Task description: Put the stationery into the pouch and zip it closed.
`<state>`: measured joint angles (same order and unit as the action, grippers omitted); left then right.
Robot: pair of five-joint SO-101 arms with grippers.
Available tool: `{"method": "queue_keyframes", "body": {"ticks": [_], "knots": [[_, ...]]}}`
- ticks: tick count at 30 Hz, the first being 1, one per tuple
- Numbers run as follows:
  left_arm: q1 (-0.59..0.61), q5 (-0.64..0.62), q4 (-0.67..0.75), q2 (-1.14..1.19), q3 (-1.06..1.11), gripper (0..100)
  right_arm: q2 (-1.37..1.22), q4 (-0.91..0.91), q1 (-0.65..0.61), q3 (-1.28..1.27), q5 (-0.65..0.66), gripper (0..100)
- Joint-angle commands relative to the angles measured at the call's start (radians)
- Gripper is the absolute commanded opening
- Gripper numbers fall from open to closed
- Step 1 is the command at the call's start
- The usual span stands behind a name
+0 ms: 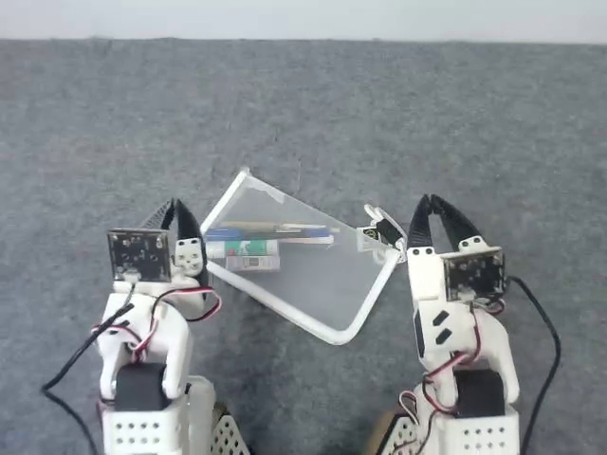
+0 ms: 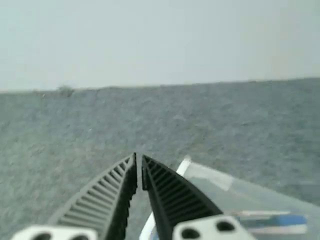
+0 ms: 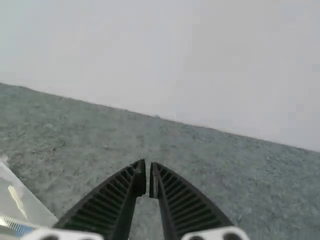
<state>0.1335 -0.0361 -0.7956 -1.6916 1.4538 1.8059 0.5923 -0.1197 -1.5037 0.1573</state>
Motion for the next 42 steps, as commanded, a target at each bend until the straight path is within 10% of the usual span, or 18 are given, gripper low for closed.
{"method": "queue_keyframes", "body": {"ticks": [1,13,31,42], "knots": [[0.063,0.011,0.034,0.012,0.044,1,0.012,-0.019,0.033,-0.018,0.008,0.9],[-0.032,0.014,0.035,0.012,0.228,1,0.01,0.033,0.285,-0.18,0.006,0.7],[-0.023,0.012,0.04,0.015,0.239,1,0.01,0.553,0.286,-0.18,0.012,0.7],[-0.046,0.012,-0.253,0.012,0.239,1,0.01,0.717,0.286,-0.18,0.014,0.7]]}}
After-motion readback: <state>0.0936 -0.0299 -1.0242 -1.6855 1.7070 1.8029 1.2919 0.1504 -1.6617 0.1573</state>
